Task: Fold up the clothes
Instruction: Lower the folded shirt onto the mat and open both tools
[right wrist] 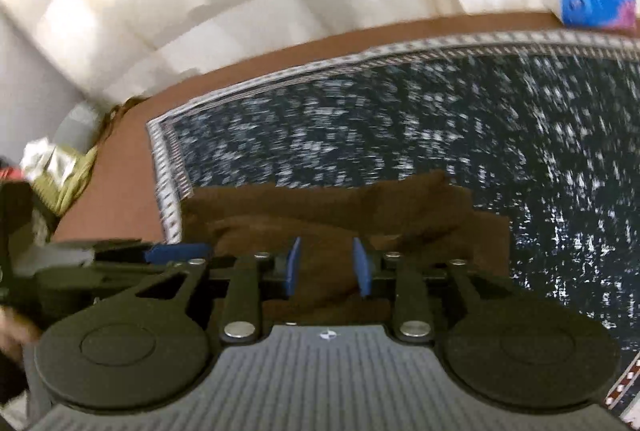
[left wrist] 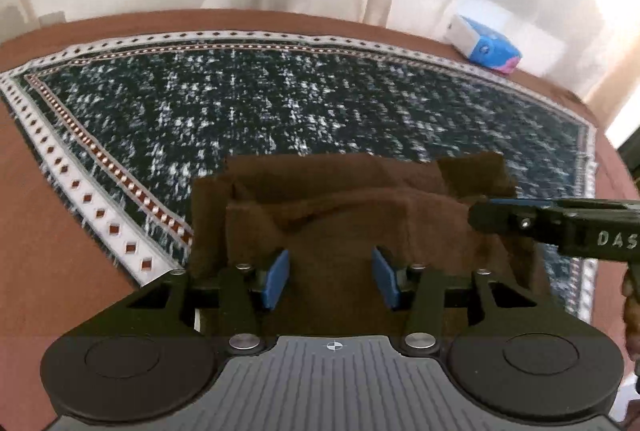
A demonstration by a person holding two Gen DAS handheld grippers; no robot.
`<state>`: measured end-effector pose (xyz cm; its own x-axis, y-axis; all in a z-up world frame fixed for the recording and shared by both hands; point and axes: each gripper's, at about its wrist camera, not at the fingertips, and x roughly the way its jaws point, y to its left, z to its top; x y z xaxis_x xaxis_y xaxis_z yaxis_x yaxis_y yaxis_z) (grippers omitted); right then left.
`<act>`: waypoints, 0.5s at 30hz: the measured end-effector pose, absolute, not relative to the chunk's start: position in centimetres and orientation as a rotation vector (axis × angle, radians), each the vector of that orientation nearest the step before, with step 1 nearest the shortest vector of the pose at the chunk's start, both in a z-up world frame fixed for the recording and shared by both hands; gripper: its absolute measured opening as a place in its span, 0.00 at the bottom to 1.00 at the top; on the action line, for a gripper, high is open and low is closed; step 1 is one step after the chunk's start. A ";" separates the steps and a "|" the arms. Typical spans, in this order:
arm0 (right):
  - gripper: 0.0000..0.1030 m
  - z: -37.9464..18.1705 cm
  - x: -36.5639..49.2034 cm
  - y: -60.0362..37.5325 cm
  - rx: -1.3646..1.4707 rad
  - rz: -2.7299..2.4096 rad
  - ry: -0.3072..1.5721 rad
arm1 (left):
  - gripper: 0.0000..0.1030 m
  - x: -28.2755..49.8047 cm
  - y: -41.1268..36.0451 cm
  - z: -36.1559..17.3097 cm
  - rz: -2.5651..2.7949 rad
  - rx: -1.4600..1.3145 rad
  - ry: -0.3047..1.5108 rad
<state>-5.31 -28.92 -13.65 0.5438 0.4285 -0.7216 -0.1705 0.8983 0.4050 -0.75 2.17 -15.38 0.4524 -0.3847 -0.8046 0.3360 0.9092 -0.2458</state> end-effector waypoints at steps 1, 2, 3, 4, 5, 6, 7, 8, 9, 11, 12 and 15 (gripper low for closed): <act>0.33 -13.5 -5.9 -28.7 0.290 0.371 0.931 | 0.61 -1.4 2.5 -15.3 -0.453 -0.059 1.008; 0.33 -13.5 -6.4 -28.4 0.276 0.380 0.930 | 0.61 -2.0 2.6 -15.6 -0.453 -0.061 1.009; 0.33 -13.8 -6.8 -28.1 0.256 0.381 0.938 | 0.61 -2.4 2.7 -16.2 -0.447 -0.060 1.011; 0.33 -14.3 -7.1 -27.9 0.235 0.373 0.949 | 0.60 -2.9 2.8 -16.7 -0.441 -0.059 1.013; 0.32 -14.9 -7.3 -27.6 0.213 0.361 0.966 | 0.60 -3.2 2.8 -17.0 -0.437 -0.055 1.007; 0.32 -15.7 -7.5 -27.4 0.192 0.349 0.981 | 0.60 -3.5 2.6 -17.1 -0.435 -0.050 0.994; 0.32 -16.2 -7.9 -27.4 0.186 0.348 0.976 | 0.60 -3.7 2.5 -17.2 -0.433 -0.039 0.983; 0.32 -16.6 -8.2 -27.5 0.181 0.347 0.971 | 0.59 -3.8 2.4 -17.3 -0.435 -0.027 0.971; 0.32 -16.7 -8.3 -27.5 0.190 0.343 0.965 | 0.59 -4.0 2.3 -17.4 -0.438 -0.017 0.958; 0.32 -16.8 -8.3 -27.5 0.198 0.341 0.960 | 0.59 -4.3 2.2 -17.7 -0.443 0.007 0.929; 0.32 -16.8 -8.2 -27.6 0.198 0.342 0.961 | 0.59 -4.5 2.0 -17.7 -0.442 0.019 0.920; 0.32 -17.0 -8.2 -27.8 0.218 0.345 0.956 | 0.59 -4.8 1.8 -17.6 -0.434 0.029 0.915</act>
